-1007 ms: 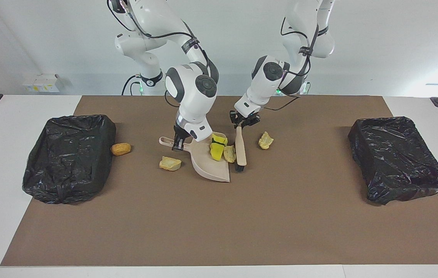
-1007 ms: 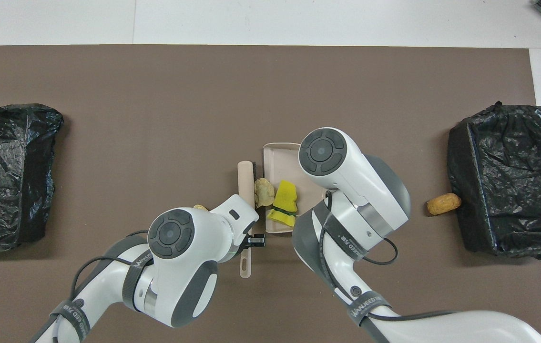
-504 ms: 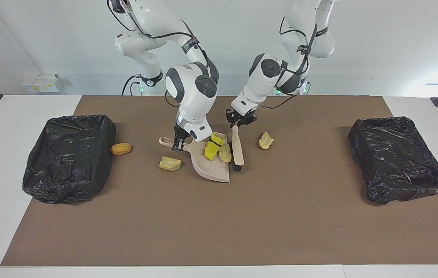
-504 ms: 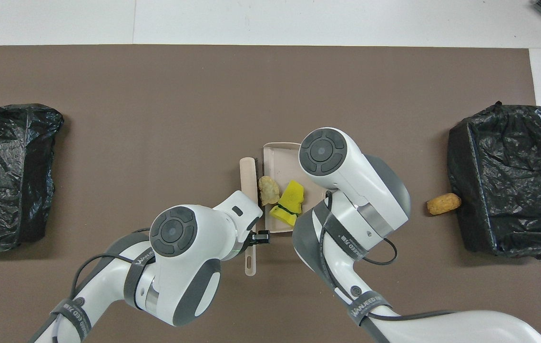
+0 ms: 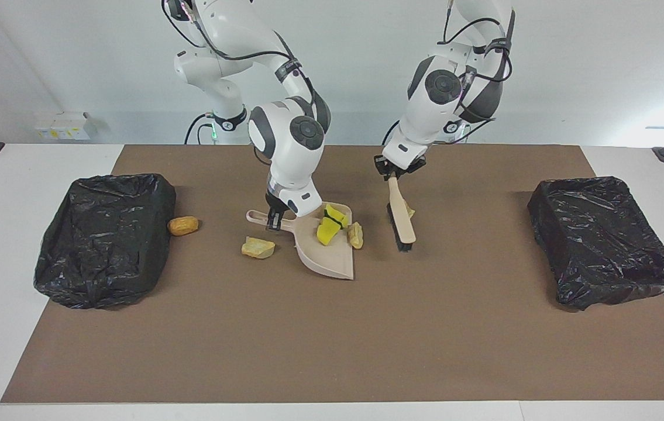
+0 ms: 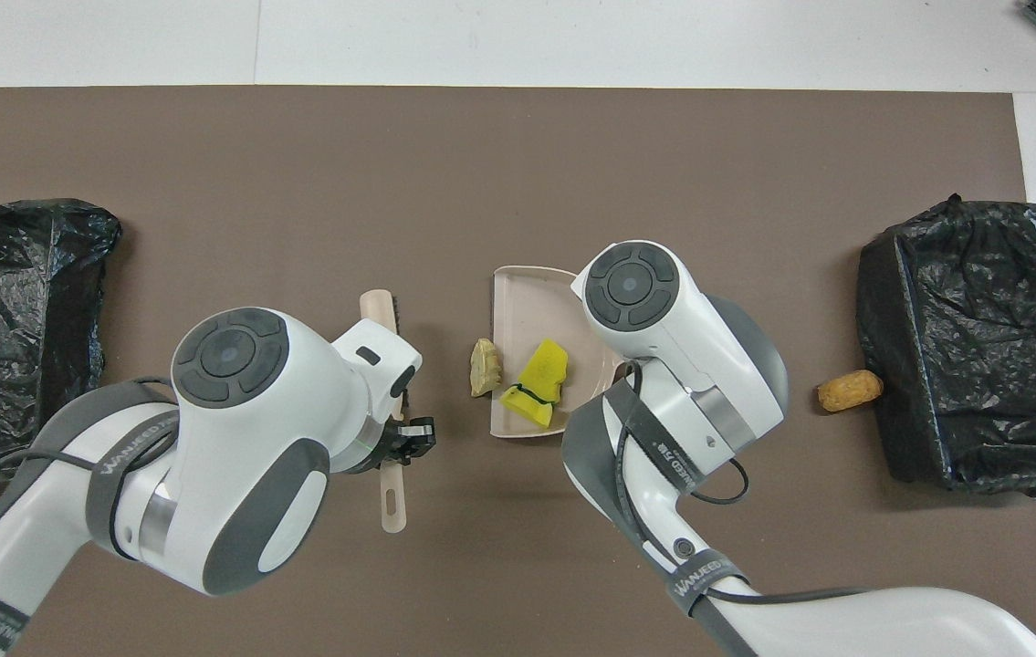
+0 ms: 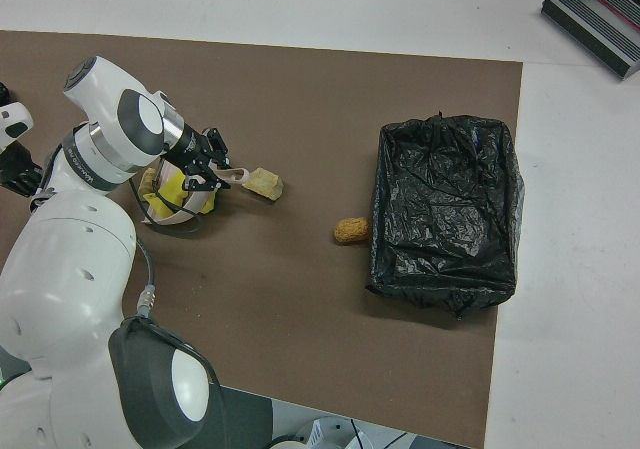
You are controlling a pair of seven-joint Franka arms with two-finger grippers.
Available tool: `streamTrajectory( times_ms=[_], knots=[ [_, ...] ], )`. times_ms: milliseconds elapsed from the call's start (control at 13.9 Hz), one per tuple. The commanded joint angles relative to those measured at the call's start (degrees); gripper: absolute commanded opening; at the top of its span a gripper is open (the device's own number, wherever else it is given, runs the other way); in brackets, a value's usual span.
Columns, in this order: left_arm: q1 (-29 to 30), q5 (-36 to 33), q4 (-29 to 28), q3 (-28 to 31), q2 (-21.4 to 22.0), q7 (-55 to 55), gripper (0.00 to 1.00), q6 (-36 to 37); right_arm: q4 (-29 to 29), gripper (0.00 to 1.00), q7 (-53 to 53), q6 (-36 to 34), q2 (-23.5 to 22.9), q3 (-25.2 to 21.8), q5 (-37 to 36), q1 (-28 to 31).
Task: Sweep and dump trash in bin
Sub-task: 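Sweep the remaining crumbs with the brush into the dustpan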
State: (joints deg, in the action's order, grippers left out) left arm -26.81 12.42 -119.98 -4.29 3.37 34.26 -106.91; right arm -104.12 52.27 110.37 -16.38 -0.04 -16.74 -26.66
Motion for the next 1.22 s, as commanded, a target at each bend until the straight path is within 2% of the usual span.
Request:
streamTrajectory(
  times_ms=[0,216,432,504,720,864,1079,1151],
  knots=[
    [1.4,-1.0,-7.0,-0.5,5.4,7.8,0.00,2.3,-1.4,0.00,2.6,4.0,0.0,0.4,1.0,0.6],
    [1.4,-0.7,-17.0,-0.5,12.5,12.3,0.00,0.8,-1.7,0.00,6.8,3.9,0.1,0.4,0.9,0.6],
    [0.5,0.1,-18.7,-0.7,13.0,21.5,0.00,0.0,-1.9,0.00,8.5,3.7,0.3,0.4,0.6,0.4],
    [0.4,0.2,-20.4,-0.9,13.1,21.6,0.00,-2.6,-1.8,0.00,8.6,3.5,0.4,0.4,0.6,0.3],
    [-2.6,0.9,-22.2,-0.9,10.7,19.5,0.00,-12.5,-1.8,0.00,8.6,2.9,0.5,0.4,0.4,-0.2],
    [-3.0,2.2,-21.5,-0.9,8.5,13.9,0.00,-15.3,-1.9,0.00,8.6,2.4,0.6,0.4,0.2,-0.2],
    [-6.6,5.0,-20.8,-1.0,3.3,9.8,0.00,-22.1,-2.0,0.00,8.6,1.3,0.7,0.4,0.1,-0.3],
    [-6.8,6.1,-18.7,-1.1,1.9,8.8,0.00,-23.3,-2.1,0.00,8.6,1.2,0.7,0.4,0.1,-0.3]
  ],
)
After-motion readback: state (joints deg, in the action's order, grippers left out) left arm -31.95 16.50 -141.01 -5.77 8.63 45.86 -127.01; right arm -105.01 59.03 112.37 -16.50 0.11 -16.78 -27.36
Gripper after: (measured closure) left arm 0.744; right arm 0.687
